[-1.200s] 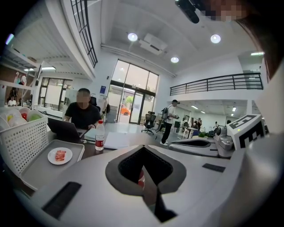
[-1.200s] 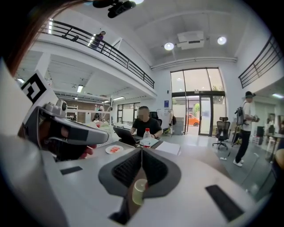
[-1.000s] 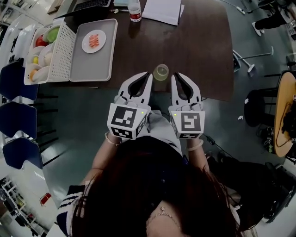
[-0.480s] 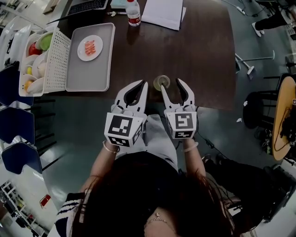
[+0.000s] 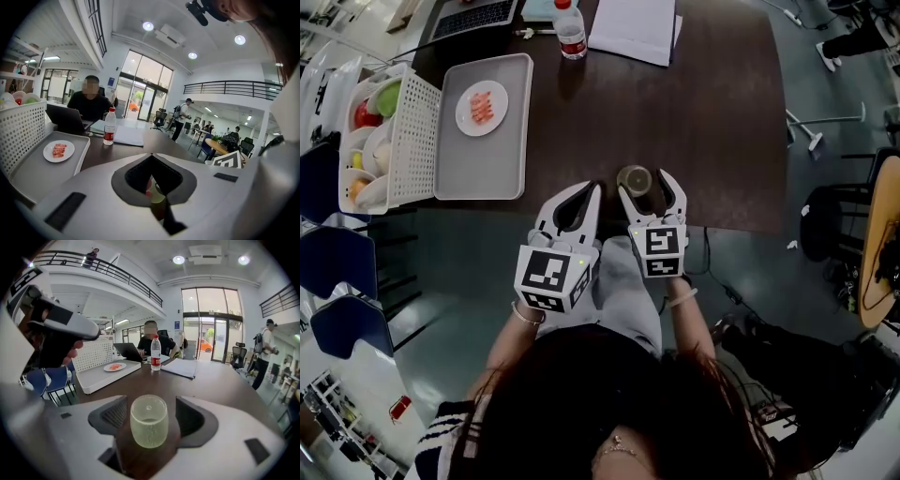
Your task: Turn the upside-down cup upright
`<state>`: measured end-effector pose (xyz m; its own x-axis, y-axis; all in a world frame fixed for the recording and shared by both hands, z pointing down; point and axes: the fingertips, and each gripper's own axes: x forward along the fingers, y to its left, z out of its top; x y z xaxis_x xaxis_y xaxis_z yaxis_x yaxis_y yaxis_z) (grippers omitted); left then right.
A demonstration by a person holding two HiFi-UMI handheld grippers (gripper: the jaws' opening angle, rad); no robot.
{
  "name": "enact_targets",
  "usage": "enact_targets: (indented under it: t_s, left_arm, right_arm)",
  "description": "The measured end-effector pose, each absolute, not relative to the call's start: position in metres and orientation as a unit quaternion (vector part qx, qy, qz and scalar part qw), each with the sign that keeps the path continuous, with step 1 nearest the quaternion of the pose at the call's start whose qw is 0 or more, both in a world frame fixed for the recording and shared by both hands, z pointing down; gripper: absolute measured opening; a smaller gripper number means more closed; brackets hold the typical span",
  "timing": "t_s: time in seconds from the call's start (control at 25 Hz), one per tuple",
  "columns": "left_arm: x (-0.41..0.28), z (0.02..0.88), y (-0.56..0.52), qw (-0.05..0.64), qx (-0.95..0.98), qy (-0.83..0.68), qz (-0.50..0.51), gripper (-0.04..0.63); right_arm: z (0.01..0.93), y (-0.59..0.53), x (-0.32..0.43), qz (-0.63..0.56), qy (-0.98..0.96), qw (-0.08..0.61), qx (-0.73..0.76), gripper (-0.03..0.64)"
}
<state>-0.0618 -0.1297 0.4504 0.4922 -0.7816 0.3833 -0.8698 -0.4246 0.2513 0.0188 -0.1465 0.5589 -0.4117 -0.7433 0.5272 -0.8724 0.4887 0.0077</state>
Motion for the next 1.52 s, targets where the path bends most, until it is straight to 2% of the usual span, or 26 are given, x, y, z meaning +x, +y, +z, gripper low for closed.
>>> enact_targets:
  t_s: [0.24, 0.84, 1.16, 1.52]
  left_arm:
    - [-0.064, 0.465, -0.126, 0.224, 0.836, -0.486, 0.121, -0.006]
    - [-0.064, 0.466, -0.120, 0.230, 0.839, -0.477, 0.122, -0.006]
    - [-0.067, 0.457, -0.122, 0.224, 0.840, -0.480, 0.115, -0.006]
    - [-0.067, 0.434, -0.129, 0.214, 0.846, -0.479, 0.093, -0.006]
  right_arm:
    - [0.588, -0.147, 0.015, 0.152, -0.822, 0.262, 0.483, 0.328]
    - [0.602, -0.149, 0.016, 0.161, -0.809, 0.280, 0.490, 0.325]
    - [0.576, -0.153, 0.019, 0.164, -0.816, 0.250, 0.495, 0.324]
    - [0.509, -0.157, 0.028, 0.182, -0.829, 0.166, 0.502, 0.324]
